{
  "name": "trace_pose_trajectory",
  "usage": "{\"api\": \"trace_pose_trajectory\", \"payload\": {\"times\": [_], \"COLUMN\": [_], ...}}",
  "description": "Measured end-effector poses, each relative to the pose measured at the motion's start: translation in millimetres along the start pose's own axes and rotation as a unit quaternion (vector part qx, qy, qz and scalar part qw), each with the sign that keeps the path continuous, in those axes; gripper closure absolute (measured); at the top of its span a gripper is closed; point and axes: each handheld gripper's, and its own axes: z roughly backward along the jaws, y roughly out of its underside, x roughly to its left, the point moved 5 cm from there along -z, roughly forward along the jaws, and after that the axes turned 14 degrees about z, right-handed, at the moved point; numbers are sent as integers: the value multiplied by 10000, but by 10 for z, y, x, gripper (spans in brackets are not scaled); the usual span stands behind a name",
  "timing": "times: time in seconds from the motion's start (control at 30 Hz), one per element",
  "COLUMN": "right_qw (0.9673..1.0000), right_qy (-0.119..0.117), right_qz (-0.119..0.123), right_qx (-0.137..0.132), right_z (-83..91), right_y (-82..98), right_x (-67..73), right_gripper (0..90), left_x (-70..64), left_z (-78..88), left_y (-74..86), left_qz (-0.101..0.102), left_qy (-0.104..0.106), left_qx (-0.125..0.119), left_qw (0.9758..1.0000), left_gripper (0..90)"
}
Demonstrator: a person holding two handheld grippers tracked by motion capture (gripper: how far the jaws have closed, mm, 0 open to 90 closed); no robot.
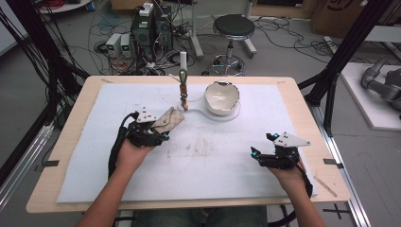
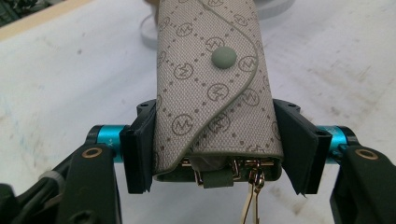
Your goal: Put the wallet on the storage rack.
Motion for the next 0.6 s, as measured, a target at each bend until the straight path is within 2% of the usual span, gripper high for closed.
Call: {"api": "trace_pose_trajectory", "payload": {"times": [0.07, 0.13, 0.23, 0.3, 0.37, 0.57, 0.6], "right_qw": [10000, 10000, 10000, 10000, 10000, 10000, 10000], "right_qy": [-9, -12, -15, -17, -35, -29, -31], "right_qz": [16, 31, 24, 31, 25, 40, 38], "right_qx": [-2, -2, 1, 3, 4, 2, 1], "right_z": [-14, -21, -28, -30, -33, -34, -33], "right_y": [-5, -7, -11, -11, -9, -4, -4], "right_x": [2, 1, 4, 4, 5, -1, -1], "right_gripper": [202, 202, 202, 202, 202, 202, 202], "left_x": [-76, -121, -167, -226, -271, -396, -430], "left_z": [-8, -13, -22, -42, -68, -167, -204], "left_y": [-114, -185, -251, -333, -386, -513, -555], "left_qz": [-95, -203, -231, -361, -387, -563, -610], "left_qy": [162, 226, 318, 393, 474, 700, 795], "left_qx": [-37, -43, -42, -11, -24, 37, 60], "left_qw": [9998, 9995, 9992, 9986, 9981, 9960, 9950], "left_gripper": [368, 368, 368, 368, 368, 368, 368]}}
